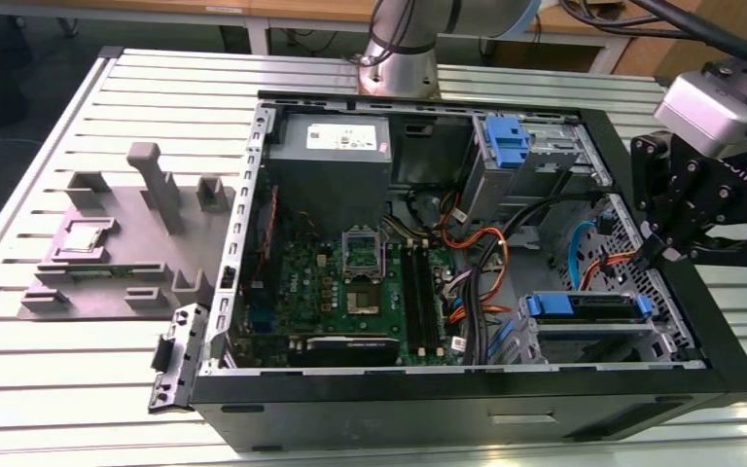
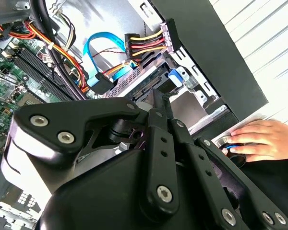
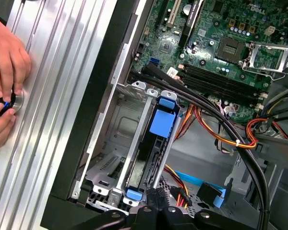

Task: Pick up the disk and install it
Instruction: 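Insert the first disk wire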

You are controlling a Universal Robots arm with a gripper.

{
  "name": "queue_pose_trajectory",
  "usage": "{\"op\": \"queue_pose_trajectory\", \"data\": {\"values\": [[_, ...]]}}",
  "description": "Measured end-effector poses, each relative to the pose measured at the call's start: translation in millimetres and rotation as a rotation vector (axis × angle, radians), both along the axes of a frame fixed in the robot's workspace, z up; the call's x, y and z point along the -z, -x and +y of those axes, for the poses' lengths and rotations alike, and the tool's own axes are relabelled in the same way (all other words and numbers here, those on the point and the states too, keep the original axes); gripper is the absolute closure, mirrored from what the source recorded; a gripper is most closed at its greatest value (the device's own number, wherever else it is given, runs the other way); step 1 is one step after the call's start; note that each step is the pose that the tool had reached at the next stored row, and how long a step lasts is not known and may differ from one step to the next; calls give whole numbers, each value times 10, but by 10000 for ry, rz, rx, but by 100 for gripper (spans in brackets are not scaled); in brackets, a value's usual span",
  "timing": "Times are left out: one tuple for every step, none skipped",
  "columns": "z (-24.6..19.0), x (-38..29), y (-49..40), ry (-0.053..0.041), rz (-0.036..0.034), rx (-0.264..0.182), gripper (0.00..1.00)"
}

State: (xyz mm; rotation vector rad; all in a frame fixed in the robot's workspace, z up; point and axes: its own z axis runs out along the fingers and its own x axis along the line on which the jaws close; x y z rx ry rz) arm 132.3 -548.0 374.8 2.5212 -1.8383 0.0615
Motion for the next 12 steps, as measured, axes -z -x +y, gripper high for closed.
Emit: {"op": "queue_pose_trajectory", "data": {"values": [[0, 0, 0, 0, 0, -1, 90], [0, 0, 0, 0, 0, -1, 90], [0, 0, 0, 0, 0, 0, 90], [0, 0, 0, 0, 0, 0, 90], [1, 0, 0, 1, -14, -2, 90], [1, 0, 0, 0, -57, -9, 90], [1, 0, 0, 0, -111, -20, 90], [1, 0, 0, 1, -173, -31, 90], [1, 0, 0, 2, -255, -44, 90], [1, 0, 0, 12, -353, -66, 90], [2, 3, 0, 16, -412, -118, 90], [2, 4, -1, 16, -428, -240, 90]]}}
